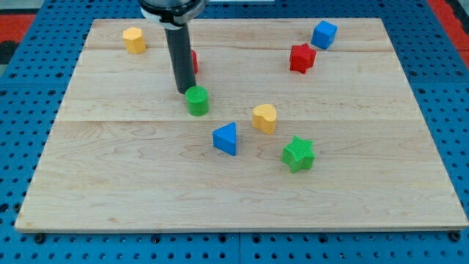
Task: Push the yellow heart and green star towards the bottom right side of the board
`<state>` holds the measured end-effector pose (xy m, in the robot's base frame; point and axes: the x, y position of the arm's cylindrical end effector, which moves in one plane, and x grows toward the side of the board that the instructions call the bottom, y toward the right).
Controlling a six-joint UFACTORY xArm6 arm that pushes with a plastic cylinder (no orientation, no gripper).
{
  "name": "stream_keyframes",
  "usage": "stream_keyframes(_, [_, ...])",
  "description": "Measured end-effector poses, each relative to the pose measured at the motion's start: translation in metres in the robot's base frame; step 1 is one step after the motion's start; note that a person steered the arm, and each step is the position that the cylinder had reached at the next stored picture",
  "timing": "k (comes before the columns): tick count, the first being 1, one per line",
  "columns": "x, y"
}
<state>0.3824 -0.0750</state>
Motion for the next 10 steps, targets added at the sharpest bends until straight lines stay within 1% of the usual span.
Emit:
stream_keyframes(1, [0.001, 0.052])
stream_keyframes(2, [0.033, 0.093])
stream_keyframes(3, [0.051, 0.12])
stream_keyframes(4, [0.078, 0.116])
stream_keyframes(5, [0.112, 0.128])
stream_keyframes(6, [0.13, 0.165])
stream_keyframes(7, [0.14, 0.213])
stream_keyframes(8, [0.143, 0.186])
stream_keyframes(9, [0.157, 0.209])
stream_keyframes(10, [0.172, 0.246])
